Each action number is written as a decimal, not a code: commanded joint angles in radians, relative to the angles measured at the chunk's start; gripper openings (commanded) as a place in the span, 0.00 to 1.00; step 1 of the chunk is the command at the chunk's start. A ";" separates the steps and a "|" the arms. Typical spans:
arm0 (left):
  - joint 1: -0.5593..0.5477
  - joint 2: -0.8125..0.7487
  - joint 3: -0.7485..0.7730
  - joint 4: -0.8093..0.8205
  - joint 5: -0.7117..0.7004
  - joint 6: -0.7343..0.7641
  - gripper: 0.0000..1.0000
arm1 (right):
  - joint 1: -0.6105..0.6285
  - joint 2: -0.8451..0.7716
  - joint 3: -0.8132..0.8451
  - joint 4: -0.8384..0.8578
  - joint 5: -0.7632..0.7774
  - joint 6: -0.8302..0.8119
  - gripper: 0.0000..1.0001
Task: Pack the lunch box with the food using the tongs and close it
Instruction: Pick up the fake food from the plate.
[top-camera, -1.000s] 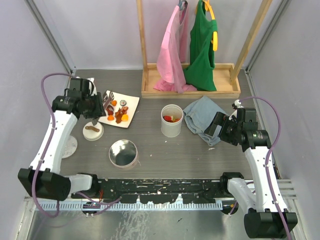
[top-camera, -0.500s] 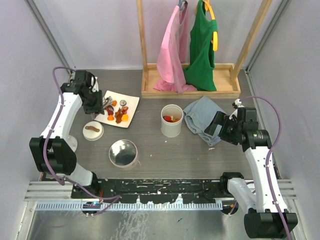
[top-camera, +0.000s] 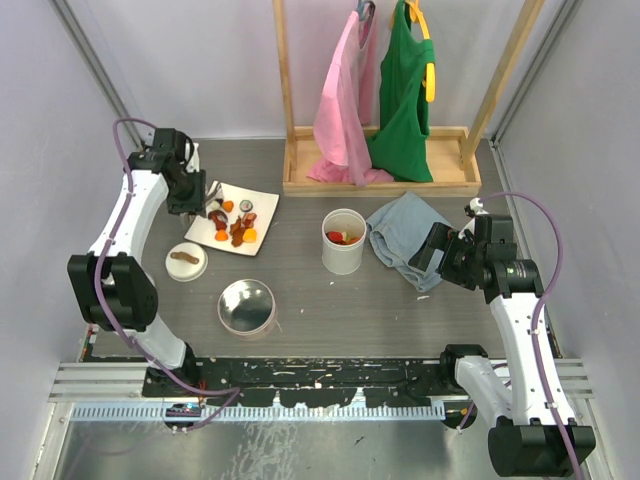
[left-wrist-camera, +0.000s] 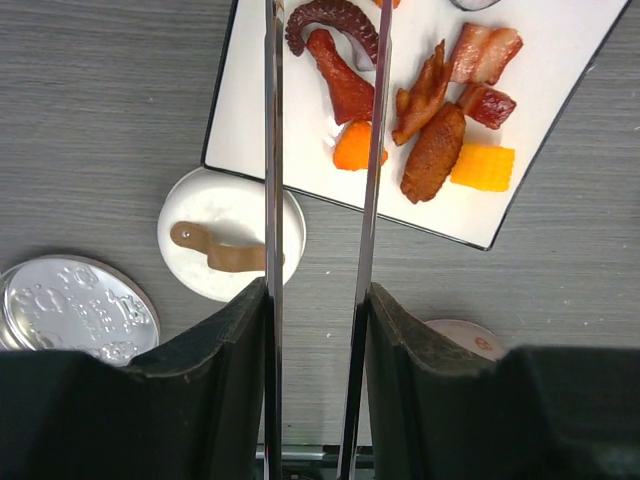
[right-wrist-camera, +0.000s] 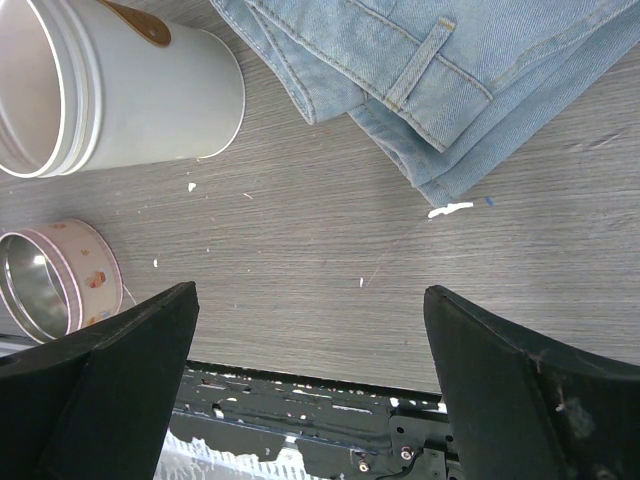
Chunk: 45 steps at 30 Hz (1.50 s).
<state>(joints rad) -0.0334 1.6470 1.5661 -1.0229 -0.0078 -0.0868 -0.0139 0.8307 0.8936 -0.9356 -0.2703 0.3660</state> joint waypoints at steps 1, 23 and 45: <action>0.007 0.027 0.032 0.019 -0.031 0.049 0.41 | 0.005 -0.015 0.018 0.032 0.010 -0.004 1.00; 0.007 0.085 0.049 -0.043 -0.034 0.043 0.34 | 0.005 -0.023 0.008 0.032 0.013 -0.002 1.00; 0.007 -0.059 -0.023 -0.005 -0.037 -0.025 0.22 | 0.005 -0.013 0.013 0.036 0.002 -0.003 1.00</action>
<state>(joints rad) -0.0319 1.6974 1.5459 -1.0561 -0.0353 -0.0761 -0.0139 0.8227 0.8932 -0.9356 -0.2707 0.3679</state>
